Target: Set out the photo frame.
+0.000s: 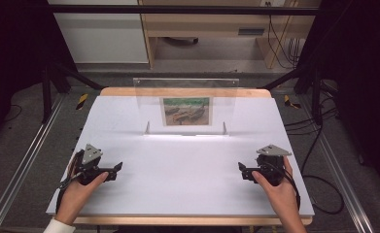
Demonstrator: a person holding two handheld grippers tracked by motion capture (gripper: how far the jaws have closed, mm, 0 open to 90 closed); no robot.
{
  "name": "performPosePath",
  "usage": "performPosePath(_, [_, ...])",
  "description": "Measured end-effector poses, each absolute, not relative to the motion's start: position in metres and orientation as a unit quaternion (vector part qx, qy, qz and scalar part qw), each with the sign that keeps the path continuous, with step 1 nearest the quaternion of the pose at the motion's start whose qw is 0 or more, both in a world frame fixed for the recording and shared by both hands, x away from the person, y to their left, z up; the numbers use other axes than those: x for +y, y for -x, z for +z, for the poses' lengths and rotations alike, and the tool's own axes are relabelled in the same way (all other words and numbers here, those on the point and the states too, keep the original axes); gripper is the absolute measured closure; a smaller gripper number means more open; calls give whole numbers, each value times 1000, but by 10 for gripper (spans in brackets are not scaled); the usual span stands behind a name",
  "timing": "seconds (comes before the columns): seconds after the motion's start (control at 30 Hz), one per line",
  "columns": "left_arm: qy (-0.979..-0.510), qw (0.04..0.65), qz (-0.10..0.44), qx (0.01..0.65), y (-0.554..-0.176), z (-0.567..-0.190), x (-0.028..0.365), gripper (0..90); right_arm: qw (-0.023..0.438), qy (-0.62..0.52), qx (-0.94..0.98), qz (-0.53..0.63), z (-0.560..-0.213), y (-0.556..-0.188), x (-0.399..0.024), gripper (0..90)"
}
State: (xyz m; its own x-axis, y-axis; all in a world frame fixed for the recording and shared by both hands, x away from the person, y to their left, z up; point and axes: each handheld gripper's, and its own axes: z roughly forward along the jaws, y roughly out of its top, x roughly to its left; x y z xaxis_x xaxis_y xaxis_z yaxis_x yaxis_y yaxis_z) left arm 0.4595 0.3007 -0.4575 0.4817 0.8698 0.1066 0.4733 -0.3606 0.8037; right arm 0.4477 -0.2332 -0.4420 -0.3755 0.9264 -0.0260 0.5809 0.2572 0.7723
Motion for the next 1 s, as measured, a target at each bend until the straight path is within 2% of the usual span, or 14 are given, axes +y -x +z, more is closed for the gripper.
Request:
performPosePath(0.3, [-776,358,274,441,-460,-457,304,50,236,-505,764,326,-459,-445,-231,54])
performPosePath(1.0, [-767,355,276,457,-462,-459,310,54,235,-518,765,302,-474,-429,-243,55])
